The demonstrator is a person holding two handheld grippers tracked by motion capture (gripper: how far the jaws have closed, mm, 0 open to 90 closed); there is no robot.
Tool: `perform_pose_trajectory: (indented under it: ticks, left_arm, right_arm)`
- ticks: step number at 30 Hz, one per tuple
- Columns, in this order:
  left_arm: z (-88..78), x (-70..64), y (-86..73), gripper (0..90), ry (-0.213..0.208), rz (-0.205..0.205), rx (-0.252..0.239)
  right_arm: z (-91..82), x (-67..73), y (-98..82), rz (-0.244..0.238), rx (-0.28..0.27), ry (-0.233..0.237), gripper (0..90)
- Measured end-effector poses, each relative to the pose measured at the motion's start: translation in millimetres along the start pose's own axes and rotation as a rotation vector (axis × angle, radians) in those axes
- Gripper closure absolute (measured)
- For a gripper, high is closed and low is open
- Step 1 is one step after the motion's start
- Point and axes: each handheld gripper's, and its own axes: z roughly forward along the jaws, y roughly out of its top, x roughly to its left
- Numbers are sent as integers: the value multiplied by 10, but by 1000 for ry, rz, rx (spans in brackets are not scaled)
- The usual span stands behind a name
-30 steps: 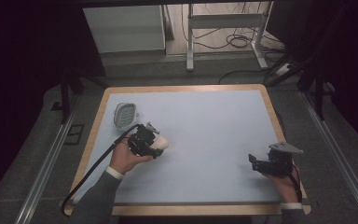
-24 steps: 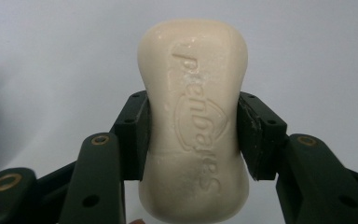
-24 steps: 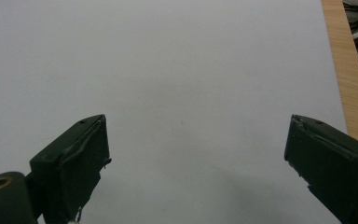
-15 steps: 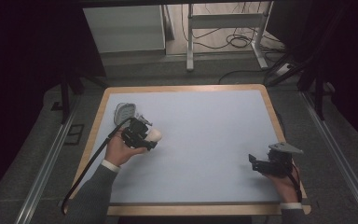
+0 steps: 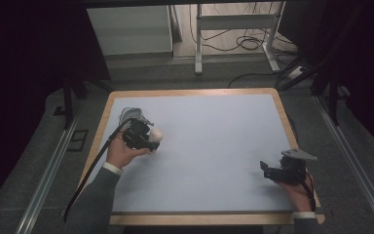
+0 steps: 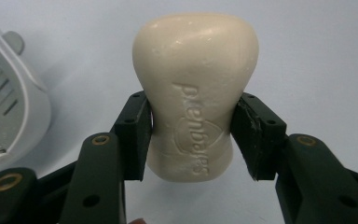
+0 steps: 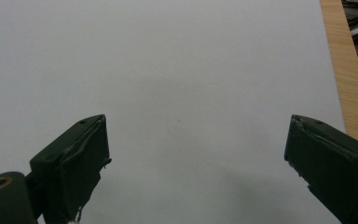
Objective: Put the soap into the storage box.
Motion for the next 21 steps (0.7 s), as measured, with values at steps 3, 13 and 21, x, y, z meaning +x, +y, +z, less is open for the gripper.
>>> perform_pose_trajectory:
  ticks: [3, 13, 21]
  left_arm:
    - [-27, 38, 1, 498, 1, -7, -10]
    - [-61, 181, 6, 498, 18, -36, -22]
    - [-100, 308, 5, 499, 29, -61, -36]
  right_arm:
    - [3, -1, -1, -2, 3, -2, 62]
    - [-2, -2, -1, -2, -1, -1, 62]
    - [0, -10, -3, -2, -1, -5, 62]
